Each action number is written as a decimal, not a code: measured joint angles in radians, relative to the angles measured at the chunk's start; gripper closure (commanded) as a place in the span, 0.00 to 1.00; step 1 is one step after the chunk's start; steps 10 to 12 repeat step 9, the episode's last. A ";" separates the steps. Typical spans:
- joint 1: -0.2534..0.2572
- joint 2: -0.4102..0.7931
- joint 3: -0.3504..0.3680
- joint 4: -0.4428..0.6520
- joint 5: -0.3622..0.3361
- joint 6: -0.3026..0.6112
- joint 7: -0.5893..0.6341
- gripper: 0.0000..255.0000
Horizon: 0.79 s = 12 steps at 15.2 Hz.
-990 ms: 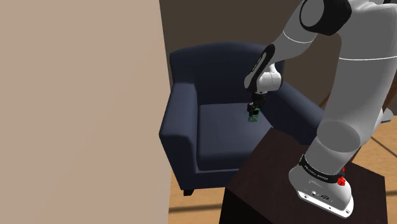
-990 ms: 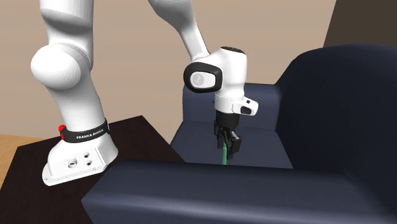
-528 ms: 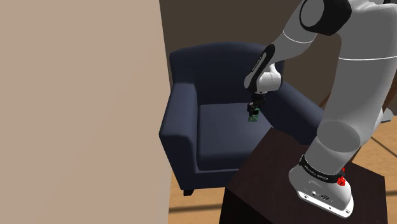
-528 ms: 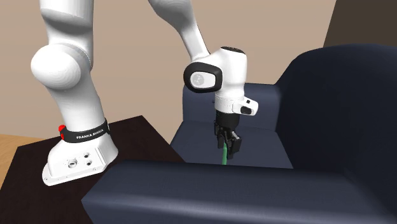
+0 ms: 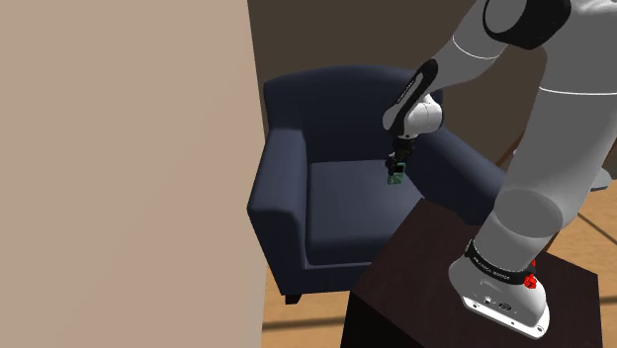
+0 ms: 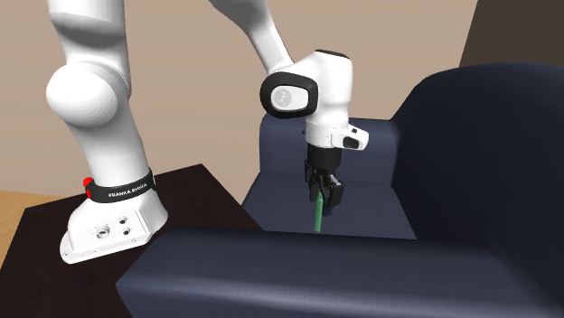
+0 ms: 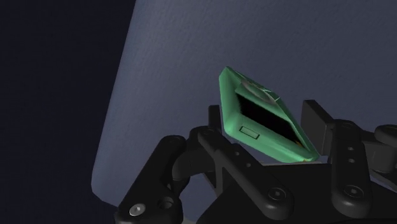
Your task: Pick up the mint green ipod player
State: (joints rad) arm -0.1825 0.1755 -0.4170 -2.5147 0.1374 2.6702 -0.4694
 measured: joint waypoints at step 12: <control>0.019 -0.125 -0.034 0.006 -0.113 -0.117 0.082 1.00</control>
